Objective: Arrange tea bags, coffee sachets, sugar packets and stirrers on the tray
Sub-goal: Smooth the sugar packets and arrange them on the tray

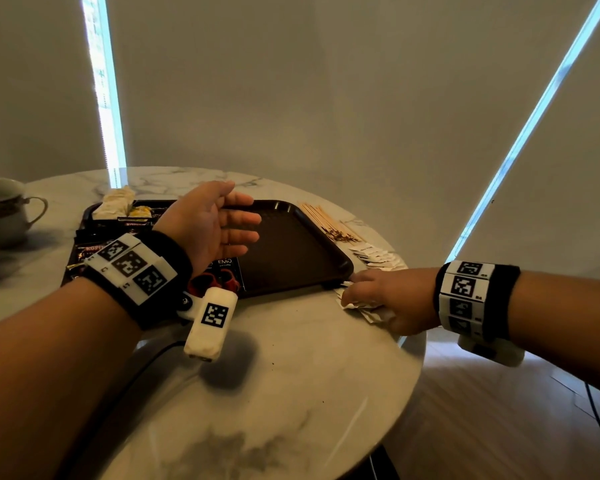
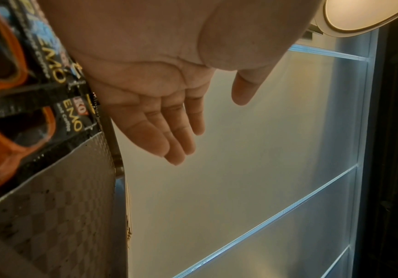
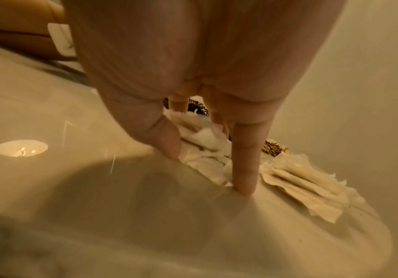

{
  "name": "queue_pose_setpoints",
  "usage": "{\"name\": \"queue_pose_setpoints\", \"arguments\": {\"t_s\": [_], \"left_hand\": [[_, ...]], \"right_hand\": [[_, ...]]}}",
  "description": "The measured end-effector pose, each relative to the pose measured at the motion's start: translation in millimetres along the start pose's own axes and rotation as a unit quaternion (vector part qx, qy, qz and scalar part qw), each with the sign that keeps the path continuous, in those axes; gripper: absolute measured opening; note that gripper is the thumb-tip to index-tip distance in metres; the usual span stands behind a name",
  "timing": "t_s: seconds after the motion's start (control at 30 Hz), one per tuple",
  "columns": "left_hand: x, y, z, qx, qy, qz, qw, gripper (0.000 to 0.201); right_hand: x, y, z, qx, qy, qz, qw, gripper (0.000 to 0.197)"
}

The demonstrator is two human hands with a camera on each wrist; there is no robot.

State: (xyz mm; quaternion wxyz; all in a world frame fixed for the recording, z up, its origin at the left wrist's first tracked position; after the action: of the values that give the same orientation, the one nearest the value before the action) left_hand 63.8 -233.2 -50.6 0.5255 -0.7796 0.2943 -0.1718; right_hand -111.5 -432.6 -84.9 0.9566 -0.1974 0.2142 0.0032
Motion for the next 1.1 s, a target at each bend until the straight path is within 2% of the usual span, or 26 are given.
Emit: {"name": "queue_pose_setpoints", "arguments": {"t_s": [0.1, 0.43, 0.57, 0.7, 0.9, 1.0, 1.1], "left_hand": [[-1.0, 0.4, -1.0, 0.001, 0.004, -0.002, 1.0, 0.041], [-5.2, 1.5, -4.1, -0.004, 0.002, 0.003, 1.0, 0.044], [-6.6, 6.3, -6.4, 0.008, 0.009, 0.031, 0.999, 0.046], [-7.7, 9.5, -9.5, 0.023, 0.02, 0.048, 0.998, 0.047], [-7.6, 10.2, -8.1, 0.017, 0.015, 0.053, 0.998, 0.048], [-7.5, 11.1, -8.8, 0.021, 0.015, 0.062, 0.998, 0.046], [-8.7, 16.4, -10.7, 0.024, 0.019, 0.087, 0.996, 0.042]], "right_hand": [[-0.4, -0.3, 2.7, 0.013, -0.008, 0.002, 1.0, 0.068], [4.1, 4.4, 9.4, -0.007, -0.078, -0.002, 0.997, 0.043], [4.0, 3.6, 12.6, 0.013, -0.095, -0.002, 0.995, 0.044], [0.2, 3.5, 13.7, 0.035, -0.083, 0.007, 0.996, 0.047], [7.5, 4.1, 11.5, 0.018, -0.061, -0.017, 0.998, 0.049], [6.1, -4.2, 28.1, 0.064, -0.093, -0.045, 0.993, 0.048], [-1.3, -12.8, 54.5, 0.164, -0.131, -0.062, 0.976, 0.046]]}}
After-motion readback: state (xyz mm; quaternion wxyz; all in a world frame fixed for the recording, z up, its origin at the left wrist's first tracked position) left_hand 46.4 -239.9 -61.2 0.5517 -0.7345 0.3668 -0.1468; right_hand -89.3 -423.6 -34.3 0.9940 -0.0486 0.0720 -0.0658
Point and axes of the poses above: each hand's wrist, its own x-axis towards the middle knuckle, its own z-axis out of the back of the hand, y = z × x, the point moved 8 cm from there along x, towards the middle knuckle, and after that the axes turned 12 degrees about -x, right-handed, at the moved point
